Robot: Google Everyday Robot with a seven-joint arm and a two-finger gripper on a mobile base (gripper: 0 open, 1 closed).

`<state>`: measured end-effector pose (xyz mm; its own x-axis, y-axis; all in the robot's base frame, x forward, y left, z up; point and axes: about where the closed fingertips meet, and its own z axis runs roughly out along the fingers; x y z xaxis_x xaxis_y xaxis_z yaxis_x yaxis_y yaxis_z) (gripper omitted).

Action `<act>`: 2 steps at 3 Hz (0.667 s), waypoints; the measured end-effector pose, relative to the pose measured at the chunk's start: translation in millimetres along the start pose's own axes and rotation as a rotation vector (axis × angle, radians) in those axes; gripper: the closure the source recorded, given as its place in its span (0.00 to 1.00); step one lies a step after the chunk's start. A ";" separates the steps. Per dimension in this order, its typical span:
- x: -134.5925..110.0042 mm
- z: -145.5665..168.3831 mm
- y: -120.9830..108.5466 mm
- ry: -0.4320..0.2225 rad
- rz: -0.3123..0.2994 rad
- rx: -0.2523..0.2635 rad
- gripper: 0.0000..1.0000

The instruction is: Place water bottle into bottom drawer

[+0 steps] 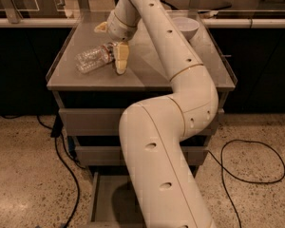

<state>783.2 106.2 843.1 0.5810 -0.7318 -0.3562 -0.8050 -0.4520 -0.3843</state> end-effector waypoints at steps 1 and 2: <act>0.0 0.0 0.0 0.000 0.000 0.000 0.18; 0.0 0.0 0.0 0.000 0.000 0.000 0.41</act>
Offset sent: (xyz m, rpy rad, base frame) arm 0.0000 0.0000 0.0000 0.0000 0.0000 0.0000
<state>783.2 106.2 843.1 0.5810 -0.7318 -0.3562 -0.8049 -0.4520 -0.3844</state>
